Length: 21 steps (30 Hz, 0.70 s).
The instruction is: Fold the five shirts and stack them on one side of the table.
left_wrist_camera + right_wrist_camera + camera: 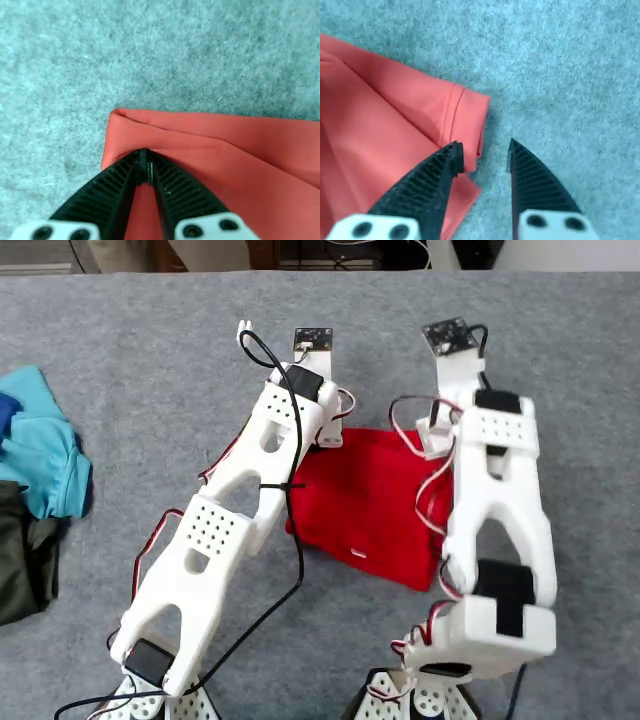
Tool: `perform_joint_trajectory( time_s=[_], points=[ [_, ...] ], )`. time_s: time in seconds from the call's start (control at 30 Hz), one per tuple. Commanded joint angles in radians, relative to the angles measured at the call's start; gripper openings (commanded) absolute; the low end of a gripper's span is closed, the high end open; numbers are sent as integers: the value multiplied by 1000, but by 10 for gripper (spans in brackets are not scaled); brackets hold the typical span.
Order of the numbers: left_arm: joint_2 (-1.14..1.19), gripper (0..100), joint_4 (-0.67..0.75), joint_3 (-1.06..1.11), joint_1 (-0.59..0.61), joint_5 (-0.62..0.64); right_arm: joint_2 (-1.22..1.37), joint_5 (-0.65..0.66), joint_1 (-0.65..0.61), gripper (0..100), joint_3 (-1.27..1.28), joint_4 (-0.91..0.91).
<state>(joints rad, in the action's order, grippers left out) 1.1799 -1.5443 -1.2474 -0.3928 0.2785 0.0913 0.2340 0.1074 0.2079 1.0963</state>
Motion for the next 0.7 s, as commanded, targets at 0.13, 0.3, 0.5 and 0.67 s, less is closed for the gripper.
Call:
perform_joint_trajectory(
  time_s=[0.13, 0.3, 0.5, 0.67],
  points=[
    [-1, 20, 15, -2, 35, 5, 159, -29, -28, 174, -272, 199],
    [-1, 20, 15, -2, 35, 5, 234, -25, -39, 117, -453, 402],
    [1, 20, 15, -2, 34, 3, 280, 89, -36, 112, -541, 540],
    [1, 20, 15, -2, 34, 3, 282, 120, -36, 110, -533, 569]
  ],
)
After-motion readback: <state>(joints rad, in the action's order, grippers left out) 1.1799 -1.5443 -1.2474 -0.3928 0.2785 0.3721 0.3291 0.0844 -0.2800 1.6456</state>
